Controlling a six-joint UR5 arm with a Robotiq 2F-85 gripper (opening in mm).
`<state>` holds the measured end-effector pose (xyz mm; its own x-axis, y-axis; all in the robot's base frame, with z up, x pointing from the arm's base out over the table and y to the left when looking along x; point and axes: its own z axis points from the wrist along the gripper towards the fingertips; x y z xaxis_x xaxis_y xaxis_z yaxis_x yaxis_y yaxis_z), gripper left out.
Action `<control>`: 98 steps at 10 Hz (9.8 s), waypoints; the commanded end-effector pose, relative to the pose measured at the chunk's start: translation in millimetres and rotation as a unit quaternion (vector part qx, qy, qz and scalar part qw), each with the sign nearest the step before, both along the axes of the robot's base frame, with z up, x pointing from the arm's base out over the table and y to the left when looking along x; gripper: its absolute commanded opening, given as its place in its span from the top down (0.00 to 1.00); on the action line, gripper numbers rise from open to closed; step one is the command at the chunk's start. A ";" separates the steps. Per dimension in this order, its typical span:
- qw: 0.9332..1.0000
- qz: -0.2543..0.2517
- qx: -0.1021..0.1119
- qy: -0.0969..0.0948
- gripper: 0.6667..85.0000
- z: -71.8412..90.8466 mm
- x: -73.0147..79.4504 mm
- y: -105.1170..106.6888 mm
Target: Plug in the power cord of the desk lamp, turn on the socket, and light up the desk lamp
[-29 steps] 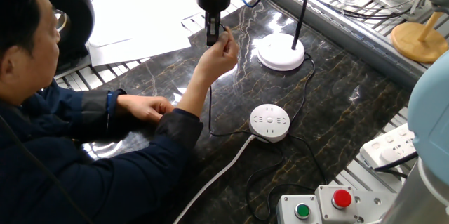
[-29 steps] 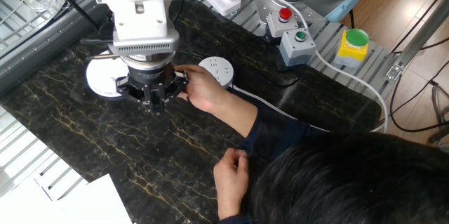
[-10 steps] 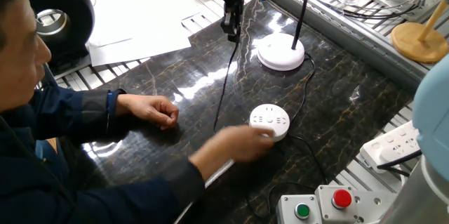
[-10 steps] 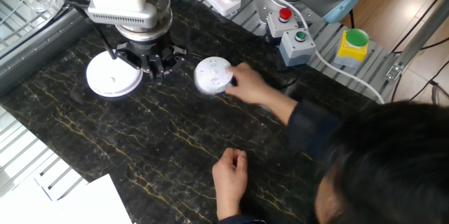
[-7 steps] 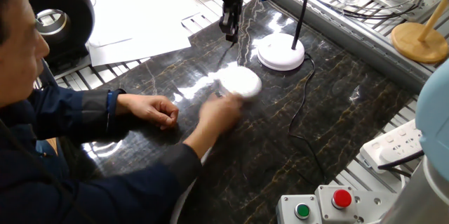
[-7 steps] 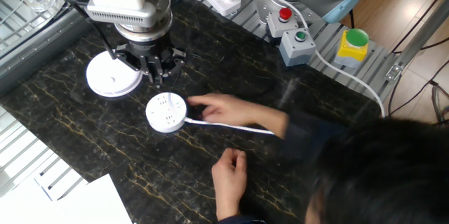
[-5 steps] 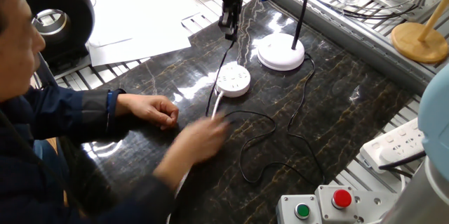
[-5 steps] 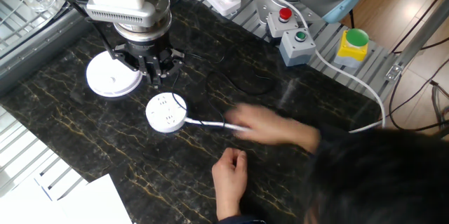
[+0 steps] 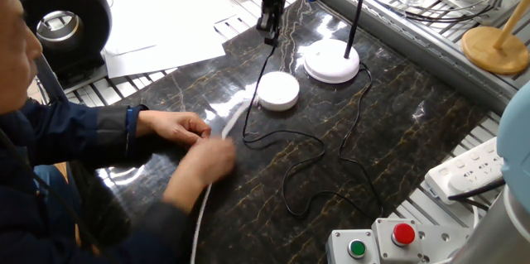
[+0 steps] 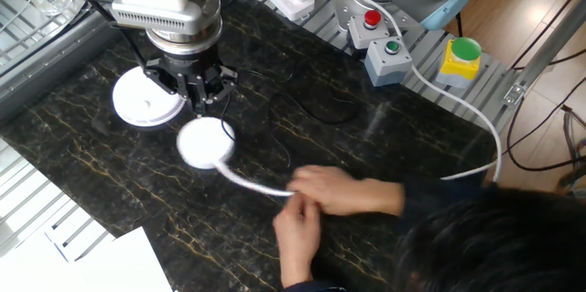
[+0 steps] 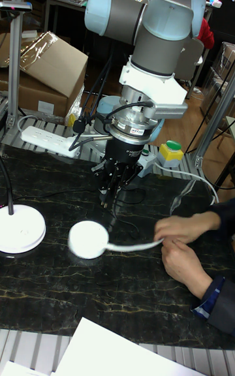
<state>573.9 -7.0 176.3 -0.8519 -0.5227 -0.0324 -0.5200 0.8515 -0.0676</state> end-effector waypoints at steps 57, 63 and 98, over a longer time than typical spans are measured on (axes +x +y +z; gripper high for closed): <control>0.999 -0.021 0.024 0.010 0.99 -54.9 -24.0 50.3; 1.000 0.007 -0.004 -0.014 0.99 -64.7 43.4 49.2; 0.990 -0.136 0.043 0.020 0.99 -124.3 16.6 56.1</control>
<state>592.5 47.9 56.2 -0.9618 -0.2726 -0.0253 -0.2727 0.9621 0.0011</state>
